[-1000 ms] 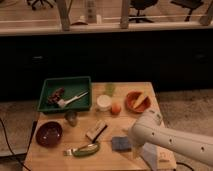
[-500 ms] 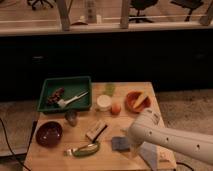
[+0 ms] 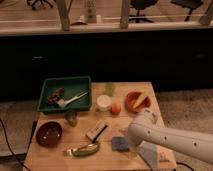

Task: Wipe purple bowl with sponge

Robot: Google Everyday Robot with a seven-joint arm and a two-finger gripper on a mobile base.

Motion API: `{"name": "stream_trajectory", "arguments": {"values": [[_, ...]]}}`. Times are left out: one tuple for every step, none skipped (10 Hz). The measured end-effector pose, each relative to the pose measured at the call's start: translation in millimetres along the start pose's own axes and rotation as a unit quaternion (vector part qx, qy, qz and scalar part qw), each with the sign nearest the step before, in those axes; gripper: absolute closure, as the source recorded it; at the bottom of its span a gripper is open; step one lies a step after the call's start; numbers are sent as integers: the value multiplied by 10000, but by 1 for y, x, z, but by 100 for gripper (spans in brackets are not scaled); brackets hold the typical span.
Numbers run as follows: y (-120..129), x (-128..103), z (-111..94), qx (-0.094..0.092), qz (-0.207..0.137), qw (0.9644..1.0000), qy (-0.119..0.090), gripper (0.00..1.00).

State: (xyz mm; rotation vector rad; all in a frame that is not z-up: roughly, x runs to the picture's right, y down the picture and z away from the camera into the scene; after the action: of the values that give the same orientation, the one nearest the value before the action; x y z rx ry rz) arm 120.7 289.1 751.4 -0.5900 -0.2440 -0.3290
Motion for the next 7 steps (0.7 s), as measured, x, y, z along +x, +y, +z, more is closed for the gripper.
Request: {"name": "stream_trajectory", "arguments": {"values": [[-1, -1, 1, -9, -20, 10000, -8, 20], [-2, -3, 3, -17, -49, 10000, -19, 20], [-2, -3, 4, -30, -67, 10000, -18, 20], [-2, -3, 5, -33, -75, 10000, -22, 20], [-2, -4, 7, -45, -76, 10000, -38, 20], [-3, -5, 9, -53, -84, 9999, -52, 20], [-4, -6, 10, -58, -94, 9999, -57, 20]]}}
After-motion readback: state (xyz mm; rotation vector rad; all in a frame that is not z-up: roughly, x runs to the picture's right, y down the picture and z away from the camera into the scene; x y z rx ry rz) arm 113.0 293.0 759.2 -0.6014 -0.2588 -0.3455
